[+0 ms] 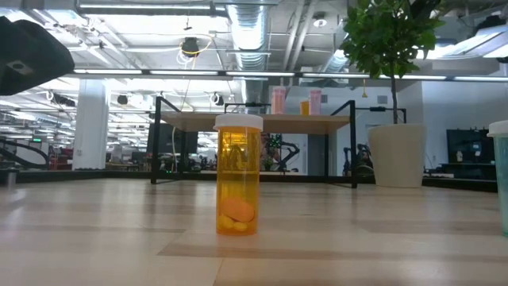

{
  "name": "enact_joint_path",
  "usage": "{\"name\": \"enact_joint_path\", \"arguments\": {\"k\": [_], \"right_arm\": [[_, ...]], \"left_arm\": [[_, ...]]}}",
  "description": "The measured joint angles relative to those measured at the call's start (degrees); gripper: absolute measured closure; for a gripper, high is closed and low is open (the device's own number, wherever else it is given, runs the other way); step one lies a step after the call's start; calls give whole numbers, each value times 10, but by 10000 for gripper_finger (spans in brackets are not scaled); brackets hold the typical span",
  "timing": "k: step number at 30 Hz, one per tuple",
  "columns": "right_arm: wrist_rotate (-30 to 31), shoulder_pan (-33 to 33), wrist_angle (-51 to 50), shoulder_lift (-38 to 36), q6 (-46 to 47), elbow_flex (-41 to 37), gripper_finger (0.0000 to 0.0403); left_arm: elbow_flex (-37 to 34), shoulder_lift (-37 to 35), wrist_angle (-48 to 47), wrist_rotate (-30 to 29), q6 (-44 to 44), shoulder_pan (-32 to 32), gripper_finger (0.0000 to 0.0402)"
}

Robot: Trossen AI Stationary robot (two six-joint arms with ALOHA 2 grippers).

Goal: Pick and place medicine bottles onto shelf by color
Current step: Put the small purple pill bottle on the shelf

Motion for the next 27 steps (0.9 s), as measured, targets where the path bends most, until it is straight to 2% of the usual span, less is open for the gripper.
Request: {"name": "enact_joint_path", "arguments": {"k": [4, 8, 12, 16, 20, 27], "right_arm": [[0, 0, 0, 0, 0, 0, 270], [0, 0, 0, 0, 0, 0, 270], [0, 0, 0, 0, 0, 0, 269], [0, 0, 0, 0, -1, 0, 270], [0, 0, 0, 0, -4, 0, 269], [0, -5, -1, 0, -5, 0, 270]], "left_arm": [[0, -2, 0, 5, 0, 5, 307], [0, -13, -4, 22, 0, 18, 307], [0, -44, -18, 33, 14, 37, 297], [0, -98, -77, 32, 28, 71, 296], [0, -160, -139, 33, 41, 129, 298], [6, -247, -172, 79, 145, 272, 298]]}}
